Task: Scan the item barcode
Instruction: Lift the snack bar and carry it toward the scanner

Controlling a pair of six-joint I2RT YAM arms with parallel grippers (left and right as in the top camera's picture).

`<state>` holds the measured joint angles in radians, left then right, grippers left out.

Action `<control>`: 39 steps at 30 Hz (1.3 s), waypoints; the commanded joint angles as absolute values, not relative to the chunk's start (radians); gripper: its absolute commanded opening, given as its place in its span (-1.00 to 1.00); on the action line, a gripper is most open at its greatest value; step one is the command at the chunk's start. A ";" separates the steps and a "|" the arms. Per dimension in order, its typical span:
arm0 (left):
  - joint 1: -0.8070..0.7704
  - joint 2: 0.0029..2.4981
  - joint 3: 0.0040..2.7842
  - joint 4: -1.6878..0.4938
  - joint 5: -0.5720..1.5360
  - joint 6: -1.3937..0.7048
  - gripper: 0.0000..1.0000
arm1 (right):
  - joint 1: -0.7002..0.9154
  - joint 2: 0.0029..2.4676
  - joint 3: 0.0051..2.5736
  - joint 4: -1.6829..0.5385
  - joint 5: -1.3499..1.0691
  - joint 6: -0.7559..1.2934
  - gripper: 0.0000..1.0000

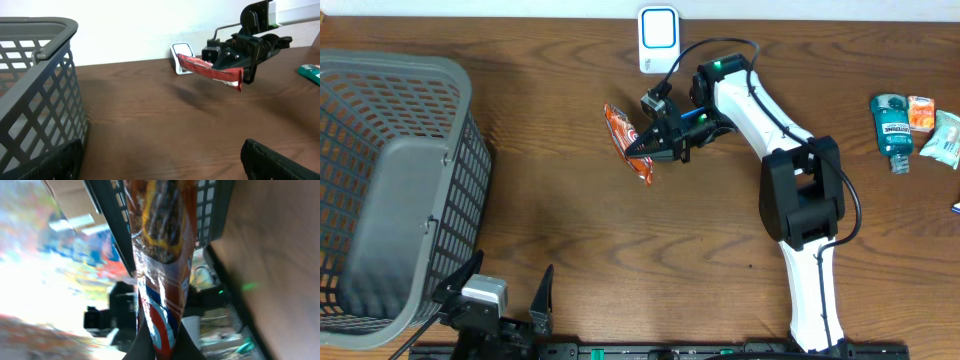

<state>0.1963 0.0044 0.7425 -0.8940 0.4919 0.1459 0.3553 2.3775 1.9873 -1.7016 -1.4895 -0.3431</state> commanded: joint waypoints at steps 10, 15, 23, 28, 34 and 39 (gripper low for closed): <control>0.201 0.003 0.743 -0.894 0.498 0.144 1.00 | 0.368 2.341 1.984 -1.702 -1.516 0.322 -0.97; 0.201 0.003 0.743 -0.894 0.498 0.144 1.00 | 0.367 2.341 1.984 -1.702 -1.517 0.472 -0.97; 0.201 0.003 0.743 -0.894 0.498 0.144 1.00 | 0.368 2.341 1.984 -1.702 -1.516 0.598 -0.98; 0.201 0.003 0.743 -0.894 0.498 0.144 1.00 | 0.340 2.341 1.984 -1.658 -1.284 0.566 -0.97; 0.201 0.003 0.743 -0.894 0.498 0.144 1.00 | 0.290 2.332 1.984 -1.652 -0.628 0.934 -0.98; 0.201 0.003 0.743 -0.894 0.498 0.144 1.00 | 0.235 2.287 1.987 -1.499 -0.589 1.053 -0.97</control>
